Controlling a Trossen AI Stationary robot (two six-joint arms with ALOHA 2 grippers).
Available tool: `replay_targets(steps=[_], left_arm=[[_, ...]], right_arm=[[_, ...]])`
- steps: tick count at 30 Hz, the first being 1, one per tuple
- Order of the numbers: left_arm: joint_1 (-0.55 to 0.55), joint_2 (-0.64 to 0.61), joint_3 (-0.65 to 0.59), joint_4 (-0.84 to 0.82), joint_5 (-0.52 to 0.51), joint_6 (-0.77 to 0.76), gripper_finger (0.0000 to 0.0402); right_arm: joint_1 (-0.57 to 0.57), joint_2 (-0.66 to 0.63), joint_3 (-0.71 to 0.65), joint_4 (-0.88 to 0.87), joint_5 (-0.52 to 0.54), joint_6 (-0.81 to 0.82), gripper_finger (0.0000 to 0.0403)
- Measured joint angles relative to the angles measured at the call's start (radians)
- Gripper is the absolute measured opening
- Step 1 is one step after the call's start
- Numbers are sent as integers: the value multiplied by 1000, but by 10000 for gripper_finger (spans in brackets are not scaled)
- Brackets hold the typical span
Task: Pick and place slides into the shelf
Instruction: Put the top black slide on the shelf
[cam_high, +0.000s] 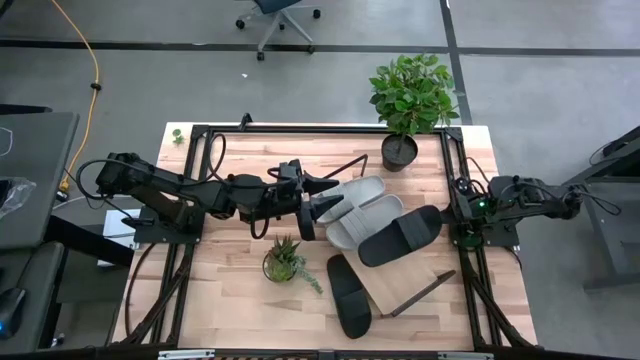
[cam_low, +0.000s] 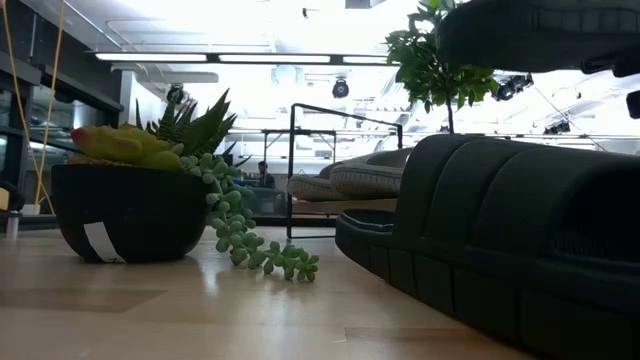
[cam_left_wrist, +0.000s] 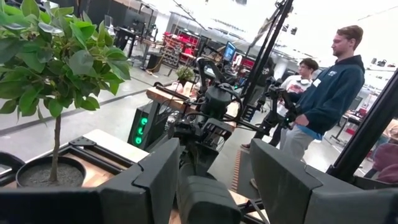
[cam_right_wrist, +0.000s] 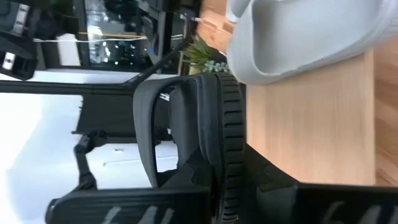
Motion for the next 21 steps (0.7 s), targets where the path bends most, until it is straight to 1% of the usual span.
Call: replay_targets(steps=[10, 16, 21], left_arm=[[1, 0, 0, -10, 0, 8, 184], [1, 0, 0, -17, 0, 8, 184], [1, 0, 0, -17, 0, 8, 184]], right_arm=[[0, 0, 0, 1, 5, -15, 5], [0, 0, -57, 97, 6, -8, 5], [0, 1, -109, 126, -52, 0, 5]])
